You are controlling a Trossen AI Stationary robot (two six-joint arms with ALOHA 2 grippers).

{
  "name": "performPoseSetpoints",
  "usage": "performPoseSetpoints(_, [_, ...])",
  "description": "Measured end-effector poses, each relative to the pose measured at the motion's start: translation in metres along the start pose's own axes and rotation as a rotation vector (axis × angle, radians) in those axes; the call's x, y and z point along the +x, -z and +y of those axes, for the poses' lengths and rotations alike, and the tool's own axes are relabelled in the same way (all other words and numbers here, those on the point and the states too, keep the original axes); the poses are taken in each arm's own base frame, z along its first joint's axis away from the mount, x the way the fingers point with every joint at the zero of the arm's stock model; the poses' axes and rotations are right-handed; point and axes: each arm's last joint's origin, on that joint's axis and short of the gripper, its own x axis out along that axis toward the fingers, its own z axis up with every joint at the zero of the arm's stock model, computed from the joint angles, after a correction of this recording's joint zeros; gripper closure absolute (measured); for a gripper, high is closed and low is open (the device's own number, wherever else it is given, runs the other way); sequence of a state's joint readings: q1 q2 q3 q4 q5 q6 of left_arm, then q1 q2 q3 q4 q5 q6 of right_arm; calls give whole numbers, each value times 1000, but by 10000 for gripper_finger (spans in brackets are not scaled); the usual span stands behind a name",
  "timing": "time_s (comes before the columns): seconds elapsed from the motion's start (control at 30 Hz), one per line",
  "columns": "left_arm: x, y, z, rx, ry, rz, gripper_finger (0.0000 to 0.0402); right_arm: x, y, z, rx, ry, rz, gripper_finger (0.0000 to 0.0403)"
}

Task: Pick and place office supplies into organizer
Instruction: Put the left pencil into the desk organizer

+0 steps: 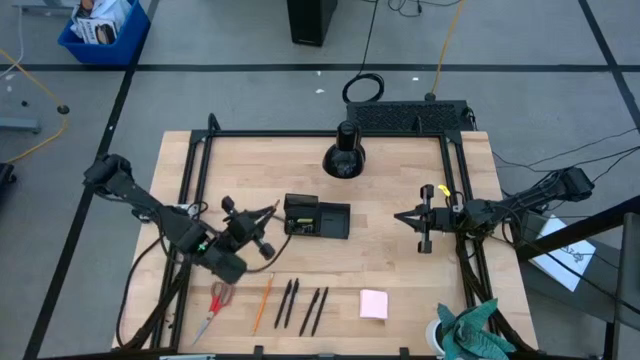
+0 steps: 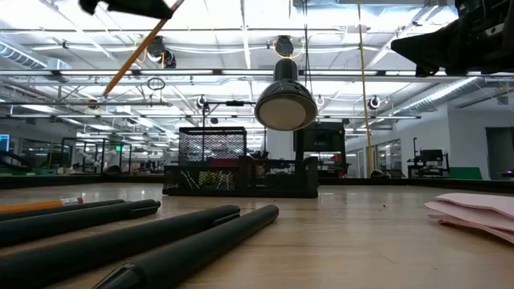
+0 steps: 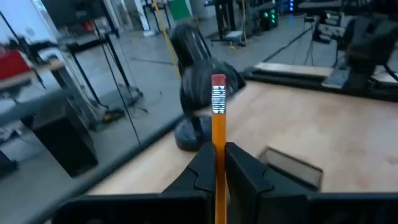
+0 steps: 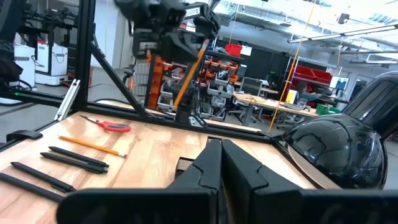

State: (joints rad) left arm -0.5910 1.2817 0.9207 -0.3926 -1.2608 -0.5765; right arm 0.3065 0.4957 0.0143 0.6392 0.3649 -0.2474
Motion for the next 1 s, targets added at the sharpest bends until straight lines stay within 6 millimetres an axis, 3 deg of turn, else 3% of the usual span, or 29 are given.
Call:
performPoseSetpoints(0.2, [26, -30, -3, 127, 131, -55, 395, 0, 0, 0, -5, 0, 0, 399])
performPoseSetpoints(0.43, [62, -55, 10, 125, 387, -312, 375, 0, 0, 0, -8, 0, 0, 399])
performPoseSetpoints(0.63, [100, -37, 35, 137, 596, -376, 394, 0, 0, 0, -8, 0, 0, 399])
performPoseSetpoints(0.87, [127, -8, 69, 70, 641, -399, 381, 0, 0, 0, -10, 0, 0, 399])
performPoseSetpoints(1.0, [141, 11, 76, 64, 632, -325, 378, 0, -1, 0, -27, 2, -7, 399])
